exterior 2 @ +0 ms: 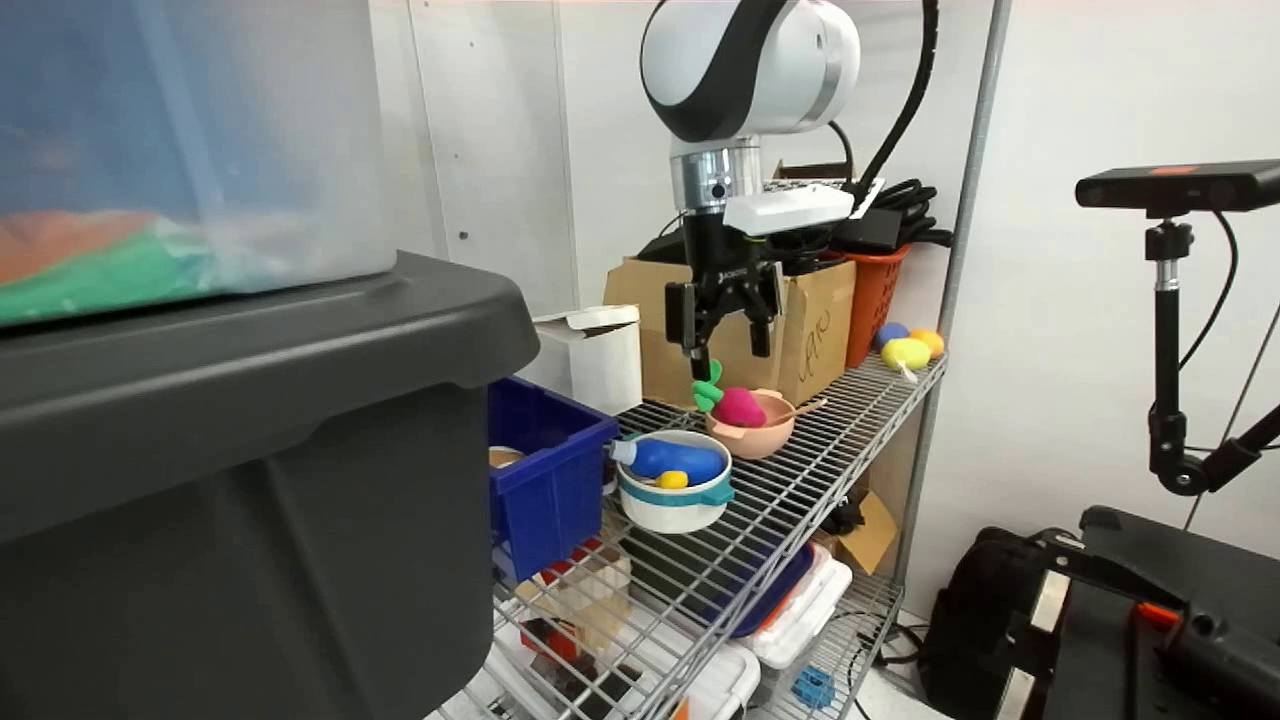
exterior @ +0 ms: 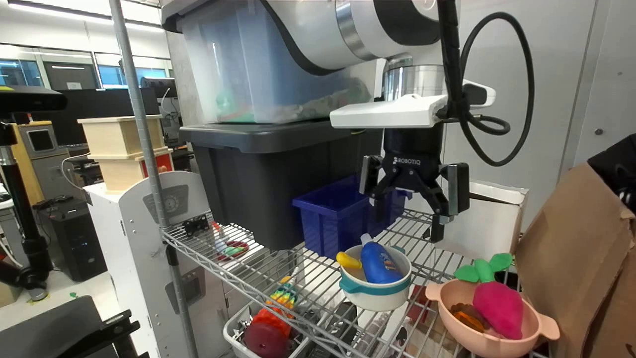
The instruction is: Move the brown doll to the left bowl
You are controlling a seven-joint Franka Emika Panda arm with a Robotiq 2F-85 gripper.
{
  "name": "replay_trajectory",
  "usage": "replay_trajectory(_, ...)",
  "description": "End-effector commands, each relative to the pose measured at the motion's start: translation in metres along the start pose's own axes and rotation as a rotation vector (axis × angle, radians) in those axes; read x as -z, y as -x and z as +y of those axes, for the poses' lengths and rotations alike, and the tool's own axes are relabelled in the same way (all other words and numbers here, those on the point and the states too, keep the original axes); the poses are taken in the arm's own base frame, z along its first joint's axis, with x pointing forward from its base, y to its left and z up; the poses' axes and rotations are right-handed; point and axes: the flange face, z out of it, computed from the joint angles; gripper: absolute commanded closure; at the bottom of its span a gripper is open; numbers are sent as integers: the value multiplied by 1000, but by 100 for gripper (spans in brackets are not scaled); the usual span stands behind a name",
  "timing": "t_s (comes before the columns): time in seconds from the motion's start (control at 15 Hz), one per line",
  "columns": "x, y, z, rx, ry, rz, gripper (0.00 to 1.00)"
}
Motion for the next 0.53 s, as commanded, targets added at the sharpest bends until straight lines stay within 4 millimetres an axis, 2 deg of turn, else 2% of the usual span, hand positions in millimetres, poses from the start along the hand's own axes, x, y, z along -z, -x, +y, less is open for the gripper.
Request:
replay_trajectory(0.0, 5, 12, 20, -81, 13, -36, 0)
replay_trajectory(0.27, 2, 19, 37, -138, 32, -53, 0)
replay_trajectory(0.47, 3, 23, 42, -148, 27, -59, 0)
